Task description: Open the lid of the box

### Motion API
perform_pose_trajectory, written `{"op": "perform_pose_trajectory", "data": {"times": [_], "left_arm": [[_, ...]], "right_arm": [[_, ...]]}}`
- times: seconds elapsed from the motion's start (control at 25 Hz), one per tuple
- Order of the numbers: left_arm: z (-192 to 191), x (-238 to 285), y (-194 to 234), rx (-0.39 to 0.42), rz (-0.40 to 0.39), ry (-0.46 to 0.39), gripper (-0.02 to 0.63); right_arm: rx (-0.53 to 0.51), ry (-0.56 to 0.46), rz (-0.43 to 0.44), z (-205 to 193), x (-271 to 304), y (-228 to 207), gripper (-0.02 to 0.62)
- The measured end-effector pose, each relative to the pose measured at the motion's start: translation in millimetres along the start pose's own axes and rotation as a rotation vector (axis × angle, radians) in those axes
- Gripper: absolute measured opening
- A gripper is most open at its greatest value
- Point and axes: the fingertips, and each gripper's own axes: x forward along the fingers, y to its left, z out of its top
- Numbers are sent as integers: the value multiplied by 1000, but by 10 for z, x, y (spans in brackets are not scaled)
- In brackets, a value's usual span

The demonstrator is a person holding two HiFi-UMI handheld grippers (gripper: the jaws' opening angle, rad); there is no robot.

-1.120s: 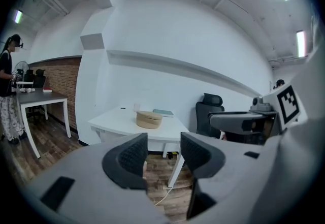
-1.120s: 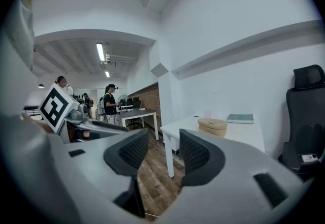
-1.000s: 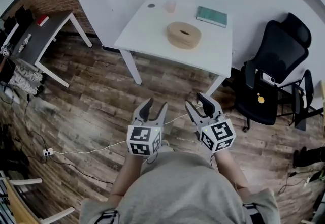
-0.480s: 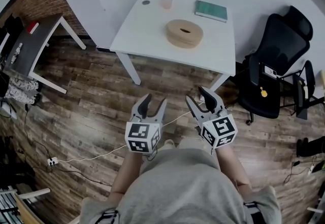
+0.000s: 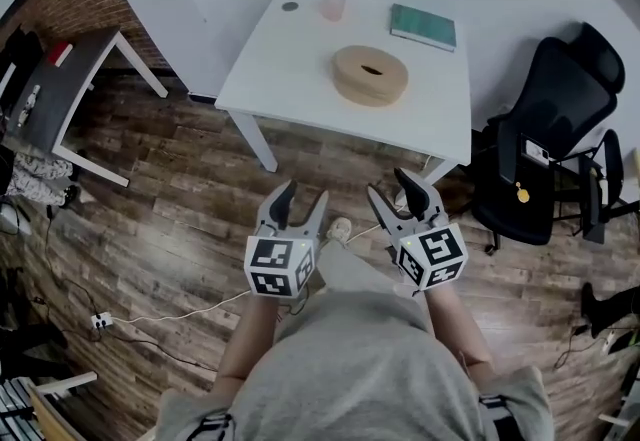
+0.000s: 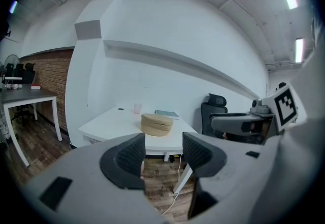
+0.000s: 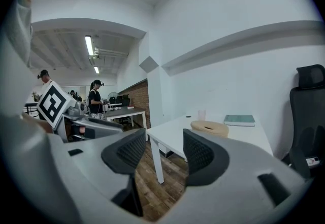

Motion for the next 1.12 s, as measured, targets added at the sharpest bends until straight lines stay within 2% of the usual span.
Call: {"op": "perform_pose_trajectory", "data": {"times": [0.2,0.44,0.8,1.12], "left_arm": [[85,321,167,2,-6,16,224],[213,820,309,19,-52,31,239],[221,1554,521,36,-97,120,275],[165,2170,730,60,-144,188,303]], "right_arm": [[-1,4,8,58,373,-191,239],[-18,23,4,113,847,-513,249],[-43,80,-2,157,1471,-965,250],[-113,161,6,68,2045,-1253,250]]}}
